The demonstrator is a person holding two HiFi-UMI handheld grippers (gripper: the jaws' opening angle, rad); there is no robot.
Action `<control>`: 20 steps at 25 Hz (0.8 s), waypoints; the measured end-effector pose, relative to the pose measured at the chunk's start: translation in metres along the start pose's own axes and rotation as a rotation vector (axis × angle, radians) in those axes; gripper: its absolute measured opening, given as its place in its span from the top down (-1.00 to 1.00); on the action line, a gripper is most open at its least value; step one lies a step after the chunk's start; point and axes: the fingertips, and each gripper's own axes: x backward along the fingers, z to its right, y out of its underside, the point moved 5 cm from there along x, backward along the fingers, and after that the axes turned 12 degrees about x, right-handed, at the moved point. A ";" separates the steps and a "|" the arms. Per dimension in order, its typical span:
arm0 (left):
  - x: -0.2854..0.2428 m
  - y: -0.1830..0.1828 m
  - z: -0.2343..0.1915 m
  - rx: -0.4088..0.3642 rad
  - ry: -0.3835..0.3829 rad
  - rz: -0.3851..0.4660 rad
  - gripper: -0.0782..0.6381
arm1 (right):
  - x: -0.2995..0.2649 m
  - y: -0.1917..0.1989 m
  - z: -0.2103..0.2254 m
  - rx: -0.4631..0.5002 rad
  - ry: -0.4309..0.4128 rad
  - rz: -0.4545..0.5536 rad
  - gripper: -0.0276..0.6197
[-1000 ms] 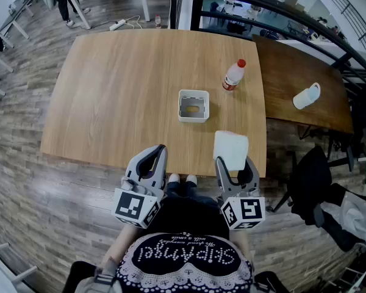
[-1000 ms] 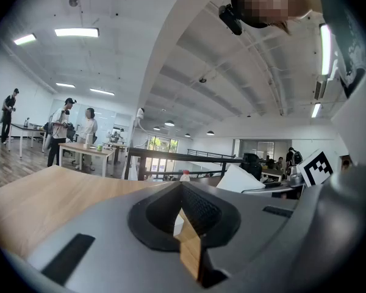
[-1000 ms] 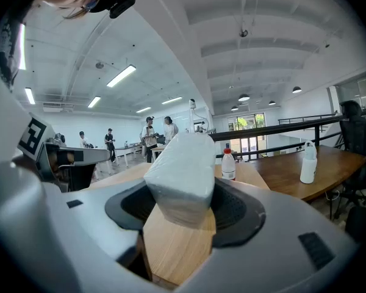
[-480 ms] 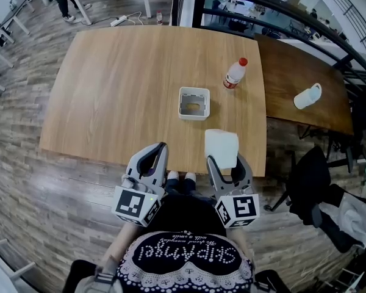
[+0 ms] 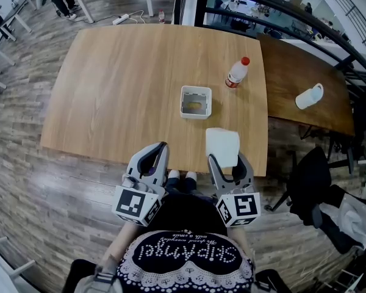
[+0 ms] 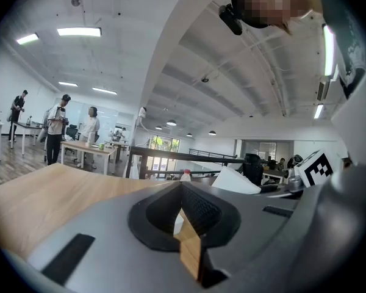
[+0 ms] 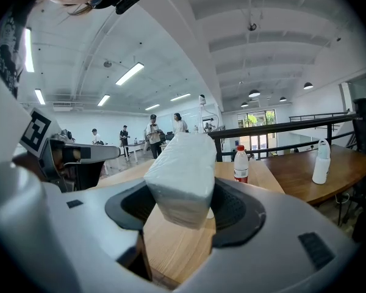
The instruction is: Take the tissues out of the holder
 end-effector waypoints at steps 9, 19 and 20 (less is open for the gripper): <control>-0.001 -0.001 0.002 -0.001 0.014 -0.003 0.76 | 0.003 0.000 0.002 -0.024 0.010 -0.003 0.06; 0.000 0.000 0.001 0.000 0.012 -0.005 0.76 | 0.003 0.002 0.002 -0.022 0.012 -0.008 0.06; -0.001 0.000 0.001 0.000 0.011 -0.003 0.76 | 0.003 0.002 0.002 -0.022 0.011 -0.008 0.07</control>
